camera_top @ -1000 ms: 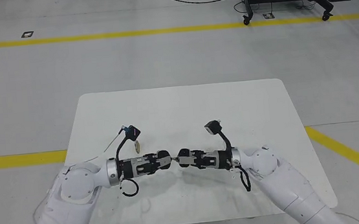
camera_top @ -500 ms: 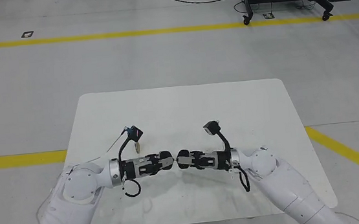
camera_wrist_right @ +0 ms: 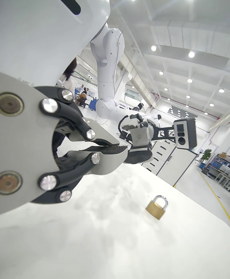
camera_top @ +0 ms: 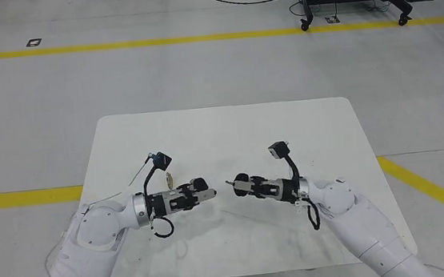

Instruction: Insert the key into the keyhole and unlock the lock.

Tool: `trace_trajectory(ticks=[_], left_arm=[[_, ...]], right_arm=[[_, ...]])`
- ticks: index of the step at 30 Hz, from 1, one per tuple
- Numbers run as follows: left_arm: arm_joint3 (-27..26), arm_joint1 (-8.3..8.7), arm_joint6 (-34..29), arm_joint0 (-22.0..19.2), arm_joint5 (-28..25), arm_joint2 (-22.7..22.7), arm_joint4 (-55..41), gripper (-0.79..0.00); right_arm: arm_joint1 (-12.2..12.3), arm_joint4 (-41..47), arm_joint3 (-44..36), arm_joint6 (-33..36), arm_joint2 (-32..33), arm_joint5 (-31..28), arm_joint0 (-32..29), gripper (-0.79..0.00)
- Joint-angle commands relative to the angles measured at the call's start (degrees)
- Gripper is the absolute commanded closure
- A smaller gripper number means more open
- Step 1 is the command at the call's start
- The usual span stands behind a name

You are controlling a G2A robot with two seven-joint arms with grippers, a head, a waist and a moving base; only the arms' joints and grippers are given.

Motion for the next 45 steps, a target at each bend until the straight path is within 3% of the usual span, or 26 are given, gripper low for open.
trace_trajectory(ticks=[1,5,7,12,15,17,19,26,31,33,37,40,41,42,45], left_arm=[[0.00,0.00,0.00,0.00,0.00,0.00,0.00,-0.785],[-0.13,-0.10,4.04,0.36,1.94,-0.57,-0.46,-0.785],[-1.95,0.23,5.69,0.30,1.90,-2.95,1.53,-0.785],[-12.86,2.33,2.70,2.26,5.28,-13.62,21.35,-0.785],[-19.77,3.37,-3.62,4.19,7.52,-15.88,37.57,-0.785],[-22.11,3.69,-6.56,5.39,9.00,-13.96,48.32,-0.785],[-21.47,3.49,-5.85,6.12,11.39,-10.58,52.49,-0.785],[-12.16,2.17,-1.08,2.80,15.36,4.03,68.90,-0.785],[-7.05,0.90,2.57,-1.06,20.54,8.58,71.83,-0.782],[-6.32,0.61,3.77,-1.88,22.29,8.75,71.95,-0.705],[-6.23,0.26,4.98,-2.23,24.39,8.59,71.56,-0.662],[-6.31,0.12,4.42,-2.33,25.14,8.60,72.20,-0.582],[-6.31,0.07,4.25,-2.37,25.24,8.61,72.28,-0.526],[-6.32,0.02,4.11,-2.38,25.33,8.62,72.28,-0.406],[-6.47,-0.11,3.65,-2.38,25.47,8.62,72.45,-0.249]], right_arm=[[0.45,0.25,-0.16,-0.77,2.13,-0.82,-1.19,0.000],[0.45,0.25,-0.16,-0.77,2.13,-0.82,-1.19,0.000],[0.45,0.25,-0.16,-0.77,2.13,-0.82,-1.19,0.000],[0.45,0.25,-0.16,-0.77,2.13,-0.82,-1.19,0.000],[0.45,0.25,-0.16,-0.77,2.13,-0.82,-1.19,0.000],[0.45,0.25,-0.16,-0.77,2.13,-0.82,-1.19,0.000],[0.45,0.25,-0.16,-0.77,2.13,-0.82,-1.19,0.000],[0.45,0.25,-0.16,-0.77,2.13,-0.82,-1.19,0.000],[0.45,0.25,-0.16,-0.77,2.13,-0.82,-1.19,0.000],[0.45,0.25,-0.16,-0.77,2.13,-0.82,-1.19,0.000],[0.45,0.25,-0.16,-0.77,2.13,-0.82,-1.19,0.000],[0.45,0.25,-0.16,-0.77,2.13,-0.82,-1.19,0.000],[0.45,0.25,-0.16,-0.77,2.13,-0.82,-1.19,0.000],[0.45,0.25,-0.16,-0.77,2.13,-0.82,-1.19,0.000],[0.45,0.25,-0.16,-0.77,2.13,-0.82,-1.19,0.000]])
